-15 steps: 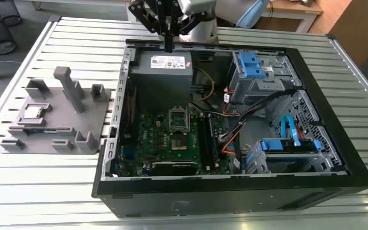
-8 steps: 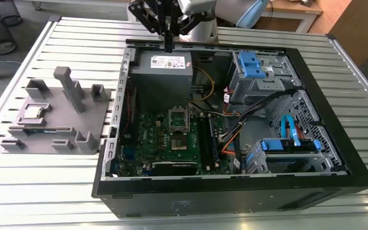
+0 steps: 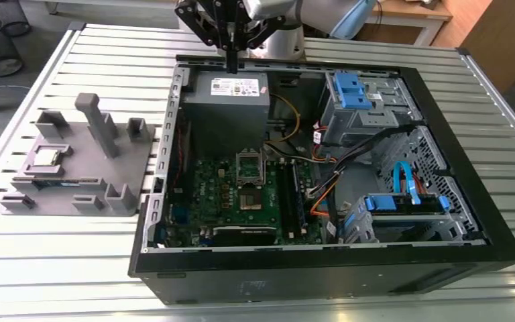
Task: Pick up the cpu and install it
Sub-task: 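Reach for the cpu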
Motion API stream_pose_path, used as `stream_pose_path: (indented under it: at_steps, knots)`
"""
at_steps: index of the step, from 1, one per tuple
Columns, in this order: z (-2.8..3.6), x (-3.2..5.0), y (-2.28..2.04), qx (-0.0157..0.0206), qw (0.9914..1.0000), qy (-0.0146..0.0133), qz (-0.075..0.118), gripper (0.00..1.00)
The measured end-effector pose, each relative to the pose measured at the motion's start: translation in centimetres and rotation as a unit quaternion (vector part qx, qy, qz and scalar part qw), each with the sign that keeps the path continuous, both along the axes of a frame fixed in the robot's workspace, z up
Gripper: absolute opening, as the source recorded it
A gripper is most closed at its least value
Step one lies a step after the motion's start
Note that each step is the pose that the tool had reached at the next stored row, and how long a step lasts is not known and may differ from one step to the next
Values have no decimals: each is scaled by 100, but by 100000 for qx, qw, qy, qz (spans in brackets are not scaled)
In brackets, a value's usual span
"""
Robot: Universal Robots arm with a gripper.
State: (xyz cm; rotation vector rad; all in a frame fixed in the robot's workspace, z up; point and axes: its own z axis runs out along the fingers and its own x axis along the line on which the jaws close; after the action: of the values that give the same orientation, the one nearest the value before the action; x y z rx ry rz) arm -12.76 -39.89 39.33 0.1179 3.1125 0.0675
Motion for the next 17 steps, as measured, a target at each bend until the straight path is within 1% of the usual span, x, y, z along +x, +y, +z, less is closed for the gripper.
stream_pose_path:
  at_steps: [8,17]
  knots:
    - [-1,-111,0,3,100000,-3,-3,11]
    - [-1,-273,0,6,100000,-12,-6,11]
